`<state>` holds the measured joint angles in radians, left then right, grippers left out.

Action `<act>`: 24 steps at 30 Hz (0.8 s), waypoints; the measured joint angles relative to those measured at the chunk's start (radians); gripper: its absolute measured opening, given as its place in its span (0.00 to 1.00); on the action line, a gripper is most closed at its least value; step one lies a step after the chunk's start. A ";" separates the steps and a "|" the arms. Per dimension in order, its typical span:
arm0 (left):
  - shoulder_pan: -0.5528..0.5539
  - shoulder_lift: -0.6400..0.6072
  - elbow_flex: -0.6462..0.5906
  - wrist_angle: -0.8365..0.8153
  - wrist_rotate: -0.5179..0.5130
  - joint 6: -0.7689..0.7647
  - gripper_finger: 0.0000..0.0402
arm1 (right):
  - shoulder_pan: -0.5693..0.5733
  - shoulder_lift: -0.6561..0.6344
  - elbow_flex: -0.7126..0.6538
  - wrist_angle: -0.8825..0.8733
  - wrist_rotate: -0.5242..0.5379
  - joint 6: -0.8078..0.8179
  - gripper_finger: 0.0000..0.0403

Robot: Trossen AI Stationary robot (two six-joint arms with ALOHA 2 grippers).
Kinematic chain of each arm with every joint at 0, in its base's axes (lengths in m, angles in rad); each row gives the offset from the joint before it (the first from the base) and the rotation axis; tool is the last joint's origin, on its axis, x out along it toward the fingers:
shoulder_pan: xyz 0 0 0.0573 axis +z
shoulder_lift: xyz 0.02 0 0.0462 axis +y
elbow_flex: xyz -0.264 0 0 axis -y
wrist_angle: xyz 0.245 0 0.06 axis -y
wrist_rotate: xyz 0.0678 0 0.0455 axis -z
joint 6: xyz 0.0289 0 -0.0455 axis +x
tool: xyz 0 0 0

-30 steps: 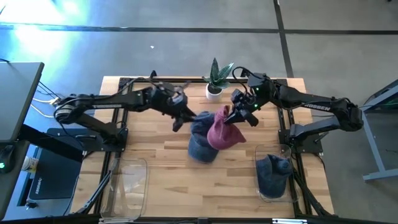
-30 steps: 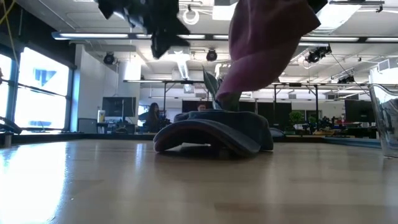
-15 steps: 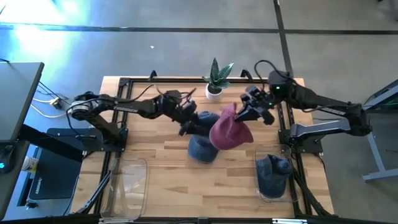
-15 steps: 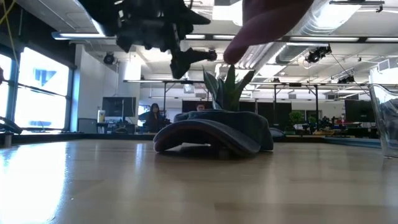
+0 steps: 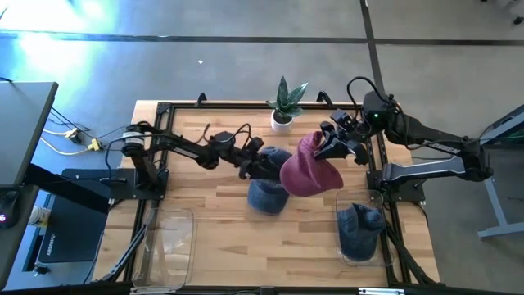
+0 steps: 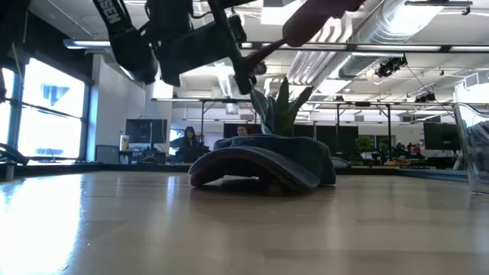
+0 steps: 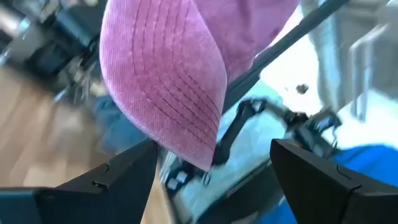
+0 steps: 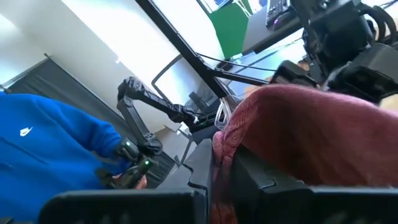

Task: Pick & Place hat
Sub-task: Put the red cap into the left transparent bin

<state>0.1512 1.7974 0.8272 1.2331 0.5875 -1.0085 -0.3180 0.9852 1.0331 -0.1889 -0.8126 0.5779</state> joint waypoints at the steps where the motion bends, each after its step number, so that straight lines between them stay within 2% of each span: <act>1: -0.004 0.007 0.000 0.019 -0.017 -0.016 0.76 | 0.000 0.000 0.000 0.006 -0.007 0.000 0.07; 5: -0.027 0.023 0.053 0.030 -0.062 -0.027 0.76 | 0.000 0.000 0.000 0.037 -0.010 -0.002 0.07; 9: -0.030 0.034 0.077 -0.080 -0.035 -0.016 0.76 | 0.000 -0.001 0.000 0.056 -0.011 0.009 0.09; 13: -0.027 0.033 0.080 -0.195 -0.030 0.024 0.76 | 0.000 -0.013 0.000 0.067 -0.032 0.032 0.07; 18: -0.028 0.030 0.080 -0.165 -0.024 0.034 0.76 | 0.000 -0.039 0.000 0.083 -0.031 0.051 0.07; 24: -0.028 0.031 0.107 -0.015 -0.089 0.034 0.76 | 0.000 -0.061 0.000 0.084 -0.012 0.053 0.09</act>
<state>0.1229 1.8282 0.9339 1.2179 0.4983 -0.9743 -0.3178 0.9247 1.0332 -0.1045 -0.8242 0.6308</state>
